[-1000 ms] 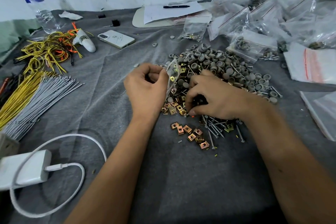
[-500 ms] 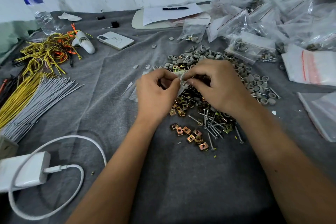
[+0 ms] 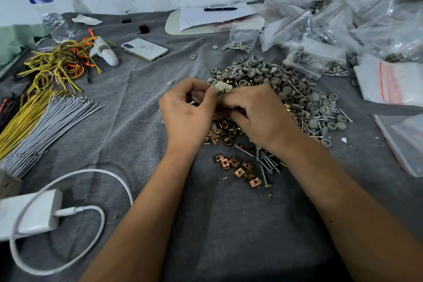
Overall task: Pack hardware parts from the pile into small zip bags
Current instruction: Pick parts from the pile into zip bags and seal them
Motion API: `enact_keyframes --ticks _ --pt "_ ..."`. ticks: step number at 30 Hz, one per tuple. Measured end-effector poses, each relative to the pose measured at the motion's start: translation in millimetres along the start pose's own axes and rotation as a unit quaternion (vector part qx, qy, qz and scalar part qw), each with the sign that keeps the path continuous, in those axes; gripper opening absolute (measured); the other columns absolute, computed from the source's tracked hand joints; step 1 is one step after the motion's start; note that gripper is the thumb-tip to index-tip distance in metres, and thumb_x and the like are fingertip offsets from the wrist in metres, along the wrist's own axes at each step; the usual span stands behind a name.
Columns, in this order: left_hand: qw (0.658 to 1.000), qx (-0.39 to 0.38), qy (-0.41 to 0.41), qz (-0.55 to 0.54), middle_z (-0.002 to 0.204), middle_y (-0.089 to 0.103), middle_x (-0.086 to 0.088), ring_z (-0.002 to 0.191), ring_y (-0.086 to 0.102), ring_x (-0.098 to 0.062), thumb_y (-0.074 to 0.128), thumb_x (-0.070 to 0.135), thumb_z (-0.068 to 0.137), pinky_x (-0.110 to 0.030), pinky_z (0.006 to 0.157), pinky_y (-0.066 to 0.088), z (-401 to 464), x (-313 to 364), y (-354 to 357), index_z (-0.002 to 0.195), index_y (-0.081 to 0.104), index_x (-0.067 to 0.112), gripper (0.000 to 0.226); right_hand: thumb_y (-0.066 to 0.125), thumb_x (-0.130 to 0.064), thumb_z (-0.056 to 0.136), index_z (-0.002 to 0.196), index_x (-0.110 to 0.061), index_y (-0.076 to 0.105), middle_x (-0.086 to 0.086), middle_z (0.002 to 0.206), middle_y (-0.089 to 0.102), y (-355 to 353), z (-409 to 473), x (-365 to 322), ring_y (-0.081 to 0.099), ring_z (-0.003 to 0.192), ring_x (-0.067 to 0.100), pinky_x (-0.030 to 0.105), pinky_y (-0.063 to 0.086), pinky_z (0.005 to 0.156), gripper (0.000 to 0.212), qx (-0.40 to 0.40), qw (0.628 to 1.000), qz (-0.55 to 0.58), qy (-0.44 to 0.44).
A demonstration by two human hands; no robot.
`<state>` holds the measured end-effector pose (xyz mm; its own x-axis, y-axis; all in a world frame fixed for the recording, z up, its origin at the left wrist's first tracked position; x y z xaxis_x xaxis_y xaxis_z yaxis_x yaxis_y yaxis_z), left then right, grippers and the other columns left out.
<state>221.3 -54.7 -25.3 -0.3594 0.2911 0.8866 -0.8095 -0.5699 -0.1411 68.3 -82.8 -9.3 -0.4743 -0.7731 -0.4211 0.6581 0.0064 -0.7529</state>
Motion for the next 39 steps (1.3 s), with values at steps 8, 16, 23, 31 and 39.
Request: enact_keyframes --ticks 8,16,23,31,39 --pt "0.995 0.084 -0.050 0.001 0.062 0.065 0.005 0.059 0.058 -0.008 0.071 0.008 0.085 -0.026 0.060 0.047 4.7 -3.1 -3.3 0.072 0.072 0.025 0.021 0.080 -0.021 0.088 0.100 -0.018 0.079 -0.005 0.096 0.076 -9.9 -0.2 3.5 0.063 0.085 0.001 0.019 0.051 0.086 0.013 0.046 0.999 0.005 0.018" --pt "0.992 0.112 -0.055 0.001 0.058 0.062 0.012 0.054 0.054 0.001 0.072 0.008 0.085 -0.019 0.056 0.044 6.6 0.2 -8.9 0.070 0.070 0.027 0.024 0.070 -0.063 0.084 0.077 -0.030 0.058 -0.008 0.083 0.062 4.1 0.4 -11.9 0.055 0.078 0.018 0.029 0.034 0.064 0.036 -0.144 0.965 -0.186 0.114" --pt "0.995 0.086 -0.057 0.001 0.060 0.064 0.010 0.056 0.057 -0.003 0.072 0.010 0.085 -0.022 0.058 0.046 5.8 -4.5 -6.1 0.073 0.072 0.024 0.018 0.075 -0.039 0.089 0.084 -0.028 0.067 -0.010 0.088 0.057 7.0 -0.9 -10.0 0.060 0.087 0.017 0.035 0.049 0.075 0.015 -0.178 0.975 -0.113 0.074" --pt "0.998 -0.033 -0.010 0.049 0.055 0.057 0.013 0.052 0.050 -0.001 0.075 0.010 0.085 -0.018 0.053 0.039 1.3 -4.9 1.5 0.078 0.076 0.014 0.008 0.083 -0.018 0.084 0.087 -0.013 0.081 -0.009 0.081 0.073 -5.6 1.2 -3.6 0.065 0.076 0.001 0.015 0.048 0.074 0.006 0.109 0.986 0.090 0.090" --pt "0.996 -0.073 -0.008 0.046 0.060 0.059 0.008 0.057 0.049 -0.005 0.075 0.003 0.086 -0.024 0.058 0.038 1.7 -5.1 1.8 0.080 0.077 0.008 0.008 0.083 -0.012 0.084 0.102 -0.012 0.081 0.002 0.092 0.075 -2.1 1.3 1.0 0.068 0.084 0.014 0.026 0.053 0.080 0.019 0.109 0.991 0.044 0.067"
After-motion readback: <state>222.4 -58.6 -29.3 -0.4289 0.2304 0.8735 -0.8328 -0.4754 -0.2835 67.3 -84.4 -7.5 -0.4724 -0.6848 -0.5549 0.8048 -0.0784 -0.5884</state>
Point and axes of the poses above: each hand's wrist, its own z-axis towards the middle knuckle, its own y-axis out of the palm, x = y × z, the point moved 1 cm from there along z, towards the middle knuckle
